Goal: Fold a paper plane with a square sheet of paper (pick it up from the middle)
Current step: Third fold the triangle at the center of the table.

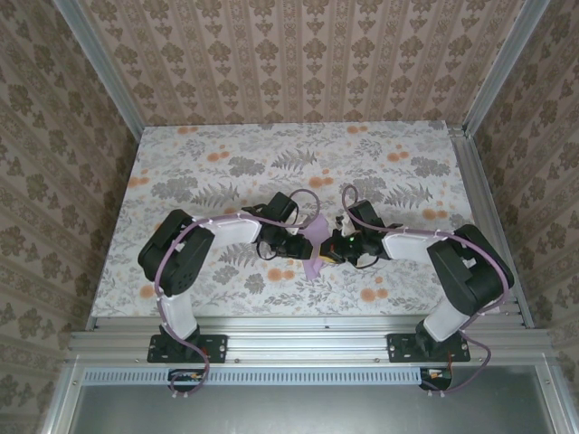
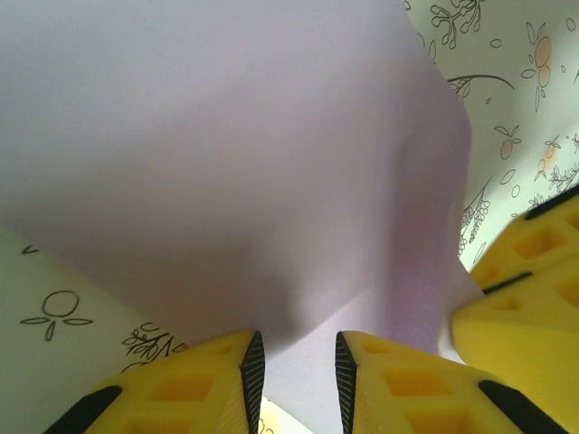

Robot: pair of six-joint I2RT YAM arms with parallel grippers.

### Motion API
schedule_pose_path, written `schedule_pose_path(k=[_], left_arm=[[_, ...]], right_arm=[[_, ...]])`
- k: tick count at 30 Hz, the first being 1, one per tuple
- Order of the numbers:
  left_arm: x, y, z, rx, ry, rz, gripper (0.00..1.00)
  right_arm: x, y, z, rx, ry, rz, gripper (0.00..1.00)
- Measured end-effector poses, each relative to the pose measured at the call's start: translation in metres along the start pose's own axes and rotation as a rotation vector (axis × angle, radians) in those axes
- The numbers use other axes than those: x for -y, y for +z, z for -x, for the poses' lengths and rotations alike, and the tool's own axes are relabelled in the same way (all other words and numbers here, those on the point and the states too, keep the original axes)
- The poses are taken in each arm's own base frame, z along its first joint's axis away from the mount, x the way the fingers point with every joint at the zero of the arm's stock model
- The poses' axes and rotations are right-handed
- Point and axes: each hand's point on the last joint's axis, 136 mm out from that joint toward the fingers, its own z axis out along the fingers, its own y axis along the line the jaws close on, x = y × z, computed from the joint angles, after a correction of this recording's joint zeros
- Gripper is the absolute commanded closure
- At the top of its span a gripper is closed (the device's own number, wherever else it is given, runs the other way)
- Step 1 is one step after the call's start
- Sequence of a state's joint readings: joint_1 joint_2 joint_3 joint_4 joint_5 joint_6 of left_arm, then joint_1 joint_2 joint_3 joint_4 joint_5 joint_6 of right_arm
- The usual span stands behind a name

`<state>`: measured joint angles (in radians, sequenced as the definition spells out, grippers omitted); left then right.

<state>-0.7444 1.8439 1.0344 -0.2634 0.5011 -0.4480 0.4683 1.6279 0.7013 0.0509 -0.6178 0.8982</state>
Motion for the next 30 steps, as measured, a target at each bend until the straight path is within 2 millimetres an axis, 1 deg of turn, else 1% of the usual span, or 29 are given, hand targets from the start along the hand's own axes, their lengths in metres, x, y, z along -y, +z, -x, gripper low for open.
schedule_pose_path(k=[7,12,18,22,28,30], left_arm=[[0.003,-0.005,0.002,0.011,0.004,-0.008,0.68],[0.005,-0.018,0.010,0.043,0.006,-0.013,0.69],[-0.002,-0.026,0.022,0.068,0.007,-0.007,0.69],[-0.010,-0.021,0.026,0.061,0.003,0.003,0.70],[-0.019,-0.008,0.021,0.022,-0.002,0.015,0.70],[-0.019,-0.009,0.023,0.024,-0.004,0.011,0.70]], right_arm=[[0.001,0.006,0.005,-0.005,0.009,-0.007,0.99],[-0.002,0.007,0.008,-0.007,0.002,-0.010,0.99],[-0.002,0.007,0.010,-0.010,0.006,-0.018,0.98],[-0.001,0.008,0.010,-0.012,0.008,-0.021,0.98],[-0.003,0.009,0.011,-0.012,0.006,-0.020,0.98],[-0.004,0.010,0.011,-0.013,0.005,-0.020,0.98]])
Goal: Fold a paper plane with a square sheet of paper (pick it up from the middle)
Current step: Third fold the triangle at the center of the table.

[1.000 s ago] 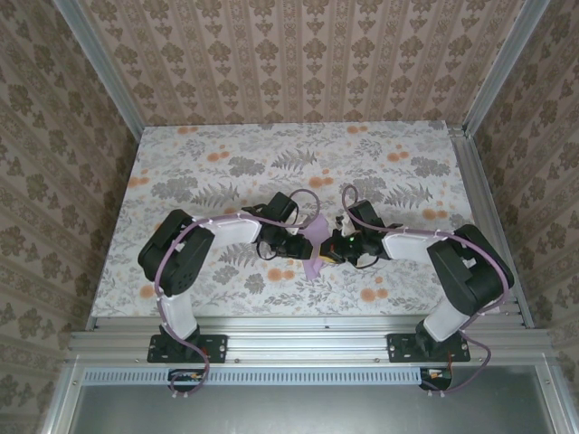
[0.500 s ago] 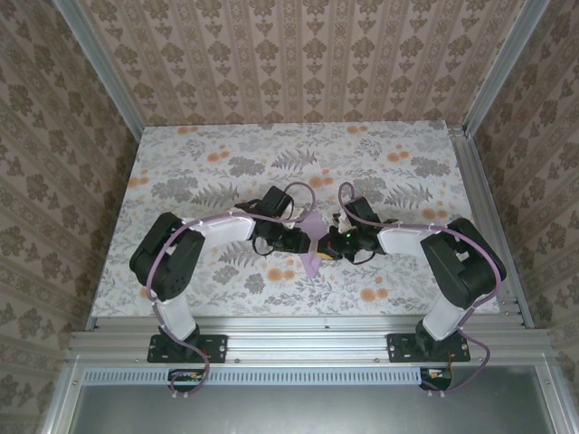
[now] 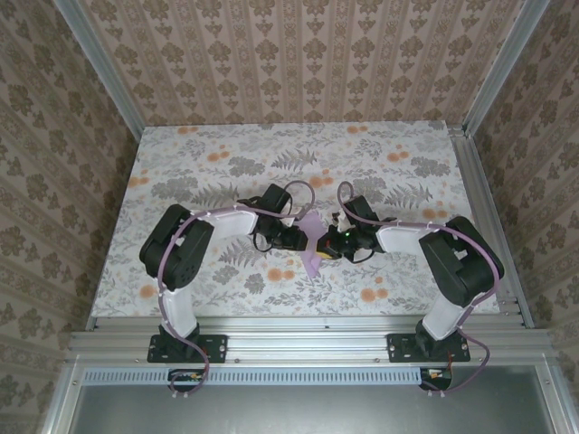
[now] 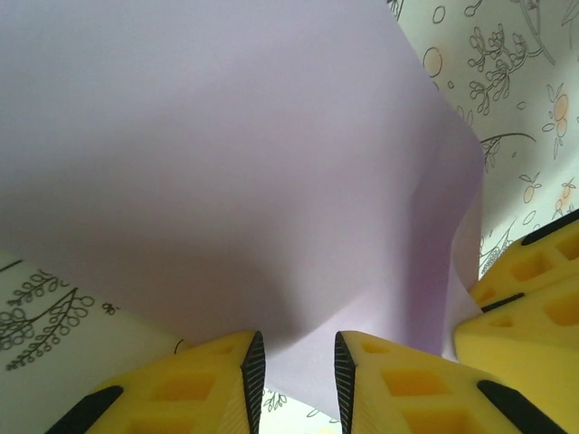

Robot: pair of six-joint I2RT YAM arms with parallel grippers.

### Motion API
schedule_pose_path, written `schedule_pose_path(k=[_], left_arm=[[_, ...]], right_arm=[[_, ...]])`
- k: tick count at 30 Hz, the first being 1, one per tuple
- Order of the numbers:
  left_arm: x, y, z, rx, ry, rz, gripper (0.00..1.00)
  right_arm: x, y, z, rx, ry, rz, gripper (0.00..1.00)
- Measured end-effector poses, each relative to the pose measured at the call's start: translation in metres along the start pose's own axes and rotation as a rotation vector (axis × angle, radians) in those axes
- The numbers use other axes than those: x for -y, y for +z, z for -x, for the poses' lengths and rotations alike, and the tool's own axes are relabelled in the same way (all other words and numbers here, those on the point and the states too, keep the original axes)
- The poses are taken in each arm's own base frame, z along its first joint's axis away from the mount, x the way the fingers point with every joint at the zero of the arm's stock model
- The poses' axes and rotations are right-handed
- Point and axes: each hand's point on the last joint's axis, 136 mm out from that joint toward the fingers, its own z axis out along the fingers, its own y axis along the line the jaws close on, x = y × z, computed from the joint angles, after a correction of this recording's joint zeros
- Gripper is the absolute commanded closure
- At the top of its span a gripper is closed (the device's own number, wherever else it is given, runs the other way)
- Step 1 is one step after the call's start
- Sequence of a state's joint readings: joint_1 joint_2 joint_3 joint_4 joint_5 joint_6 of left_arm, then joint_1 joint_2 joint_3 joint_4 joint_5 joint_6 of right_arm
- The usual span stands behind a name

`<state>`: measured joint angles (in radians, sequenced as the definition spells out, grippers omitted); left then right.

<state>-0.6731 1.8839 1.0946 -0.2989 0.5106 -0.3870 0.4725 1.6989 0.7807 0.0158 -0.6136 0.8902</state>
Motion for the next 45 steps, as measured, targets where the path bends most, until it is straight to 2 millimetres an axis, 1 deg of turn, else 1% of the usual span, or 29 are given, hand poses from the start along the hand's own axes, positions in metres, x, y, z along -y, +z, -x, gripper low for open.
schedule_pose_path(k=[11,27,40,45], left_arm=[[0.000,0.000,0.000,-0.001,0.002,-0.001,0.70],[0.001,0.003,-0.001,0.007,0.009,-0.022,0.70],[0.002,0.003,-0.001,0.015,0.007,-0.044,0.70],[0.002,0.003,-0.001,0.019,0.005,-0.050,0.70]], right_arm=[[-0.001,0.011,-0.004,-0.018,0.018,-0.016,0.98],[-0.005,0.012,0.010,0.056,0.063,-0.016,0.98],[0.005,0.021,0.008,0.050,0.088,-0.043,0.97],[0.004,0.022,0.009,0.052,0.089,-0.041,0.97]])
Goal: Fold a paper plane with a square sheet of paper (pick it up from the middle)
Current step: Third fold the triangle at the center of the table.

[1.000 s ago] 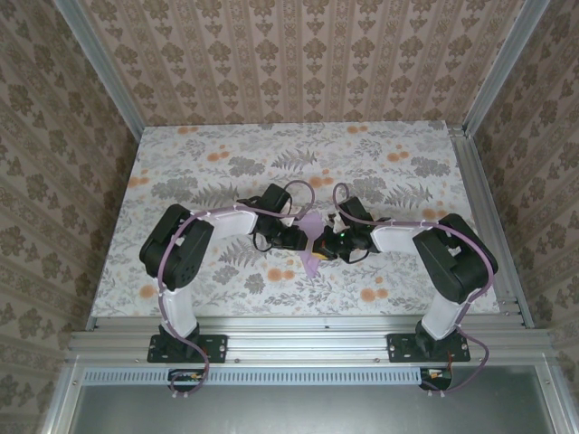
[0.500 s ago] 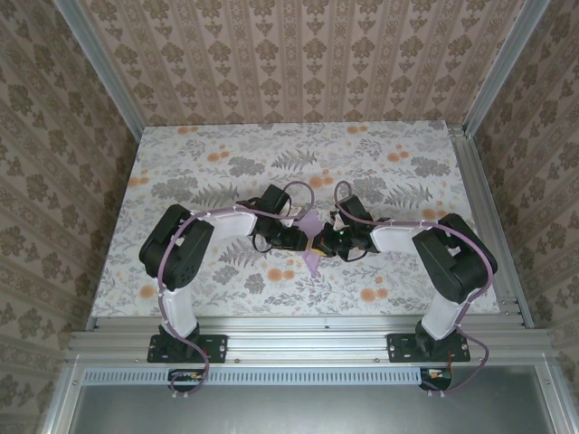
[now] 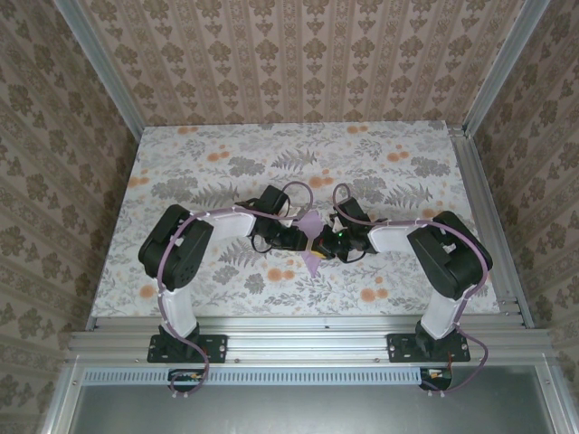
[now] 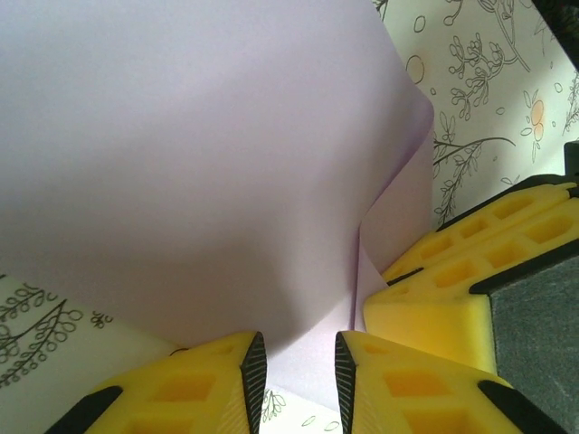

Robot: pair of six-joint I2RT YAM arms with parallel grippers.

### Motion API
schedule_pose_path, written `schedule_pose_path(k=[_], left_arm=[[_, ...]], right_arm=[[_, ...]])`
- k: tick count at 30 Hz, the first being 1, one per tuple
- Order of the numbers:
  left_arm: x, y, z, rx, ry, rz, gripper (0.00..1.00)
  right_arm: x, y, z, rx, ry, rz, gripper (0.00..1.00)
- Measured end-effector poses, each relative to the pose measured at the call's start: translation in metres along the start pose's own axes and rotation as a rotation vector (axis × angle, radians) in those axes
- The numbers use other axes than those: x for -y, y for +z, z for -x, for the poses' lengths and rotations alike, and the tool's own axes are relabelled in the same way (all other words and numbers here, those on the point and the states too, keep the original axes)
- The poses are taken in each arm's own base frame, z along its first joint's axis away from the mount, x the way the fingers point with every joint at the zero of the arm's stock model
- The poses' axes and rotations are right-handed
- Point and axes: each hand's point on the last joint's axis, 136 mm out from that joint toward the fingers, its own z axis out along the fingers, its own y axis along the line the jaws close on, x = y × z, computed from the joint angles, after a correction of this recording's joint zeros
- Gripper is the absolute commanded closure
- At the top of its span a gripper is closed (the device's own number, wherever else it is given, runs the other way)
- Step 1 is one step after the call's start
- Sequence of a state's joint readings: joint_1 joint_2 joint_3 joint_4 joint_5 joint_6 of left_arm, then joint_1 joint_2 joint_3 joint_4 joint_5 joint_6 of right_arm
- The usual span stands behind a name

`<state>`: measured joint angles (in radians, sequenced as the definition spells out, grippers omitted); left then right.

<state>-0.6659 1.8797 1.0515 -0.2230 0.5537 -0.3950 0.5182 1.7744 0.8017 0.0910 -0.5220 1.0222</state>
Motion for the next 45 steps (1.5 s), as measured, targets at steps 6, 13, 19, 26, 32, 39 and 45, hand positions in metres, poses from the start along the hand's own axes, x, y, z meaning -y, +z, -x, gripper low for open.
schedule_pose_path(k=[6,13,19,26,32,39,45], left_arm=[[0.0001,0.0002,0.0001,0.004,-0.006,-0.002,0.69],[0.0001,0.0001,0.0002,0.008,-0.011,-0.007,0.70],[0.0002,0.0002,0.0002,0.009,-0.010,-0.008,0.70],[0.0002,-0.0002,0.0003,0.010,-0.013,-0.017,0.70],[0.0002,-0.0002,0.0003,0.010,-0.013,-0.017,0.70],[0.0002,-0.0002,0.0003,0.009,-0.013,-0.018,0.70],[0.0007,-0.0002,0.0005,0.010,-0.013,-0.020,0.69]], right_arm=[[-0.0004,0.0016,0.0043,0.019,0.005,0.003,0.98],[-0.0029,0.0023,0.0077,0.033,0.017,0.013,0.97],[-0.0012,0.0054,0.0077,0.031,0.016,0.012,0.97],[-0.0017,0.0059,0.0080,0.032,0.014,0.014,0.97],[-0.0014,0.0062,0.0080,0.031,0.012,0.013,0.95],[-0.0010,0.0070,0.0083,0.031,0.010,0.014,0.91],[-0.0025,0.0090,0.0093,0.033,0.002,0.021,0.90]])
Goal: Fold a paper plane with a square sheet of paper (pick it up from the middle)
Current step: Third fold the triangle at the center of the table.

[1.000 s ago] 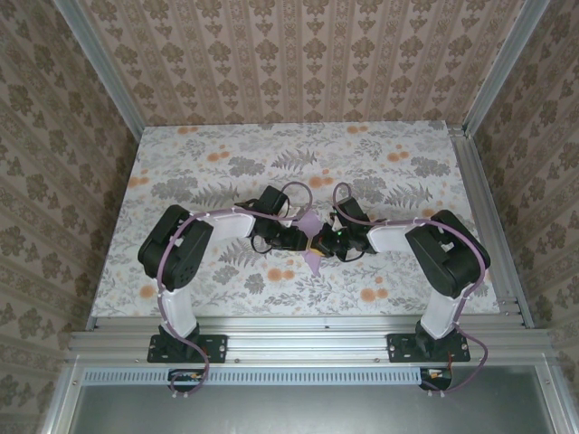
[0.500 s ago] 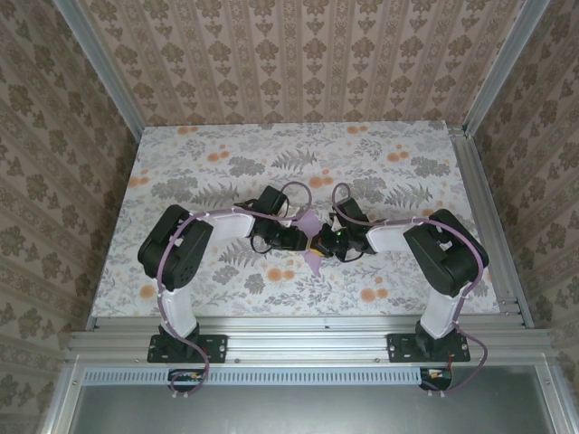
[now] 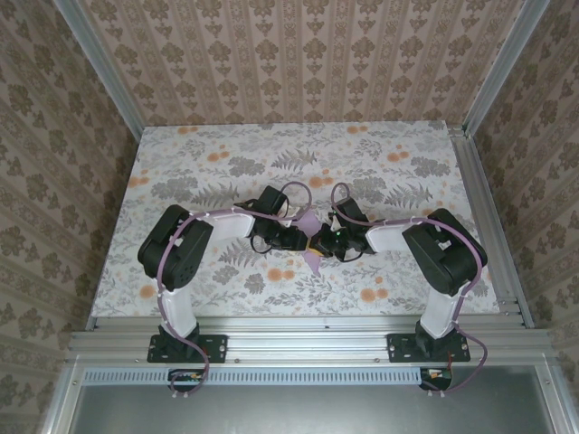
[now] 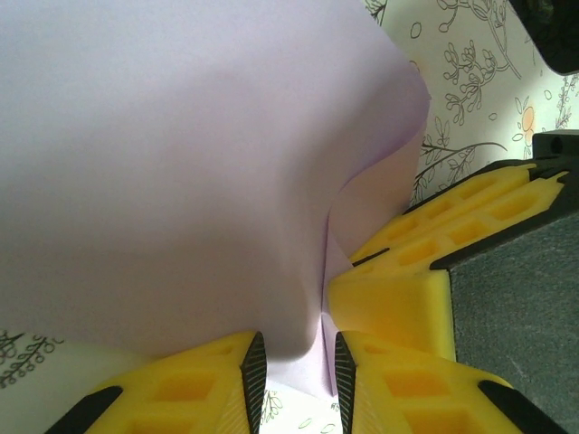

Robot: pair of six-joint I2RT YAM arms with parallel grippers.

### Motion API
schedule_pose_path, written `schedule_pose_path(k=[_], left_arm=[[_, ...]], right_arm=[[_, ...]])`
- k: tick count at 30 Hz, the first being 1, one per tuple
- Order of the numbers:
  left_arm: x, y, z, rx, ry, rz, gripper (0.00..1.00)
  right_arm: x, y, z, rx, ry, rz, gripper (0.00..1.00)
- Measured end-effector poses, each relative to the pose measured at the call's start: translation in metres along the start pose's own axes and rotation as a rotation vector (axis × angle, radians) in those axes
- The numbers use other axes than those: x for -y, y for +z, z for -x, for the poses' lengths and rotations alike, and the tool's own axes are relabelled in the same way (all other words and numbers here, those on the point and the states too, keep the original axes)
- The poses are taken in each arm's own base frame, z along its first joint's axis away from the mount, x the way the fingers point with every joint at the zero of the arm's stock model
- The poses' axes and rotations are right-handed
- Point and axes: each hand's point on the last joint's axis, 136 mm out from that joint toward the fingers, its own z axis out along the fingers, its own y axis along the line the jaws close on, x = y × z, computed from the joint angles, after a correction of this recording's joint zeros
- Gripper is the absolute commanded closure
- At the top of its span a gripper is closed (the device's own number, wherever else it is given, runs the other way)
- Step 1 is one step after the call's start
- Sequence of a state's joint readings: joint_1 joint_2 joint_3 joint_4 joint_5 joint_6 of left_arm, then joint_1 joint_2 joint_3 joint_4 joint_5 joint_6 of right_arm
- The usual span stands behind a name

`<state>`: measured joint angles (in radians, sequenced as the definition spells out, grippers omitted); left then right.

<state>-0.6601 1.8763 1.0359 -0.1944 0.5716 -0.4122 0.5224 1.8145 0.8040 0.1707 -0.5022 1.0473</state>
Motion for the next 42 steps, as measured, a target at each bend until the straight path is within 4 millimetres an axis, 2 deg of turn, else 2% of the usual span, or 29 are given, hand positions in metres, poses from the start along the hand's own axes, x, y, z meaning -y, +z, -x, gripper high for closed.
schedule_pose_path(k=[15,26,35,42], left_arm=[[-0.002,-0.007,0.001,0.016,-0.023,-0.017,0.68],[-0.003,-0.023,0.006,0.050,-0.030,-0.009,0.65],[0.004,-0.038,0.011,0.092,-0.010,-0.015,0.65],[0.005,-0.039,0.011,0.094,-0.009,-0.015,0.68]], right_arm=[[-0.005,0.001,0.000,-0.003,-0.016,0.023,0.77],[-0.013,0.000,0.001,-0.001,-0.033,0.057,0.62],[-0.017,0.001,0.003,0.008,-0.046,0.073,0.63],[-0.013,0.001,0.002,0.016,-0.046,0.068,0.75]])
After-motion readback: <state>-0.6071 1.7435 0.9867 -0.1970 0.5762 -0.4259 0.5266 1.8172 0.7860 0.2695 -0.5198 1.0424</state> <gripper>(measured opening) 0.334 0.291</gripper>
